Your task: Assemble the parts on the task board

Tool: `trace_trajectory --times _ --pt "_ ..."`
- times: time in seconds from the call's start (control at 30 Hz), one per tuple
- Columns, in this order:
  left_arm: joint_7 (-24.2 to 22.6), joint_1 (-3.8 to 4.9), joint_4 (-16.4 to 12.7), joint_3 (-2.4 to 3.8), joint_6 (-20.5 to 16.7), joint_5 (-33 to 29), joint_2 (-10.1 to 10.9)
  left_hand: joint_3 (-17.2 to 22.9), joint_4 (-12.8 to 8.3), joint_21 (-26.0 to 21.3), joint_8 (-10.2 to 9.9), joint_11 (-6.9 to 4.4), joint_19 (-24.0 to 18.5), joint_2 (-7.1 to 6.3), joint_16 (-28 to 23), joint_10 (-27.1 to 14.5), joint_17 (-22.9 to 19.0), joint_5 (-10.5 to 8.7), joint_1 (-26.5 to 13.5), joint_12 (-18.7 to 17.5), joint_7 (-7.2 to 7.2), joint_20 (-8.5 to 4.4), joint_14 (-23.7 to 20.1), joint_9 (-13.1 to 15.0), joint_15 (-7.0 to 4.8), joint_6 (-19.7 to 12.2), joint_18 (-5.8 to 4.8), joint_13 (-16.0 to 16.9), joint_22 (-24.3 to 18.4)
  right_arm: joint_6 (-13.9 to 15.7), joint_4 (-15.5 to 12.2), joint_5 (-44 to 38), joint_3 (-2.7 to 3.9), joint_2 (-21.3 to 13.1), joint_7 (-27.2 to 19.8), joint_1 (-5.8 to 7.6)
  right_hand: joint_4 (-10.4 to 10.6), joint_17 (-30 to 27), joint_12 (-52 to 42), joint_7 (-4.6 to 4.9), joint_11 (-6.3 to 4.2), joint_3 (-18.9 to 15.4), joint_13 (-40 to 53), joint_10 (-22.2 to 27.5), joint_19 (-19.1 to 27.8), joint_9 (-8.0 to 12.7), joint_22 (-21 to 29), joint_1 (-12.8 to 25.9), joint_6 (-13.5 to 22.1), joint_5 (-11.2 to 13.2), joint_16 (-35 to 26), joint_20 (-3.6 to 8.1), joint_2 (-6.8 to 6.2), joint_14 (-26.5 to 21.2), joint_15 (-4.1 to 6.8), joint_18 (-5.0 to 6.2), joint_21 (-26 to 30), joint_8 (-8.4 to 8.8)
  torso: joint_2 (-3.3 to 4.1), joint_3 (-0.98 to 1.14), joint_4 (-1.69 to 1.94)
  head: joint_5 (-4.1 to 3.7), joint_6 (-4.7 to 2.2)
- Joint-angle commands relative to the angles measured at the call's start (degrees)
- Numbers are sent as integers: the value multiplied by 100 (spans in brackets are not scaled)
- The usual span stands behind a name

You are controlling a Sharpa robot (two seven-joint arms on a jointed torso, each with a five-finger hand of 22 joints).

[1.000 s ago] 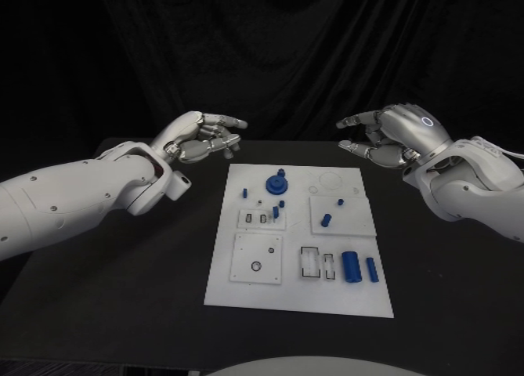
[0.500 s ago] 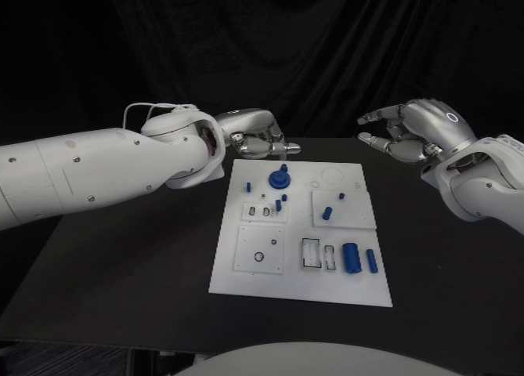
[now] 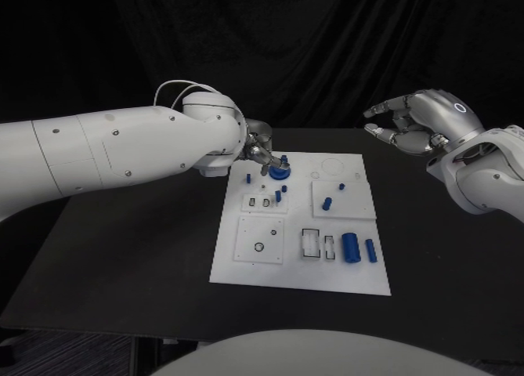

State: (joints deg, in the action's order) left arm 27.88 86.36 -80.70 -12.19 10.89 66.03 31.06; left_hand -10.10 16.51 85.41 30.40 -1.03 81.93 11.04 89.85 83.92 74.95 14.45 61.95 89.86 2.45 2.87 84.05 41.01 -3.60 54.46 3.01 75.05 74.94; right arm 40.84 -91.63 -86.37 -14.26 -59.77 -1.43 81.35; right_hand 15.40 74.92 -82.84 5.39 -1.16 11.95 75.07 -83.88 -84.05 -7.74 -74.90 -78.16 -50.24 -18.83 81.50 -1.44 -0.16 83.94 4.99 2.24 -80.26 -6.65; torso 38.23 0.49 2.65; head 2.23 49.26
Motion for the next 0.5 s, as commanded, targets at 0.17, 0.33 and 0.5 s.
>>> trace_trajectory --times 0.17,0.33,0.5 --pt "651 14 43 7 611 -127 -164 7 -49 7 -87 -76 56 -101 15 608 1505 256 248 14 -43 -60 595 193 -72 -29 -57 1495 589 -82 -19 7 3 1 161 -14 4 115 7 1 44 31 107 -72 -263 7 -1224 -50 -36 -35 30 -35 -13 360 -51 -7 -32 -14 20 28 -32 -1 74" --pt "709 11 137 6 712 -92 -289 39 -29 -26 -365 -85 55 -181 15 608 1505 524 396 14 -36 -85 595 201 -91 24 -51 1495 565 -62 -35 6 3 29 109 -15 -5 113 13 16 55 51 94 -66 -258 15 -1219 -67 -49 -114 31 -40 -25 360 -58 -4 -19 -3 14 22 -32 8 74" --pt "725 5 213 5 632 -82 -386 33 -11 -37 -594 -70 65 -178 15 608 1505 444 379 14 -16 -78 595 130 -79 105 -53 1495 570 -55 -35 5 3 59 80 -15 -8 118 12 21 60 62 95 -66 -260 19 -1221 -75 -53 -152 36 -44 -27 361 -62 -5 -26 4 27 44 -39 56 74"
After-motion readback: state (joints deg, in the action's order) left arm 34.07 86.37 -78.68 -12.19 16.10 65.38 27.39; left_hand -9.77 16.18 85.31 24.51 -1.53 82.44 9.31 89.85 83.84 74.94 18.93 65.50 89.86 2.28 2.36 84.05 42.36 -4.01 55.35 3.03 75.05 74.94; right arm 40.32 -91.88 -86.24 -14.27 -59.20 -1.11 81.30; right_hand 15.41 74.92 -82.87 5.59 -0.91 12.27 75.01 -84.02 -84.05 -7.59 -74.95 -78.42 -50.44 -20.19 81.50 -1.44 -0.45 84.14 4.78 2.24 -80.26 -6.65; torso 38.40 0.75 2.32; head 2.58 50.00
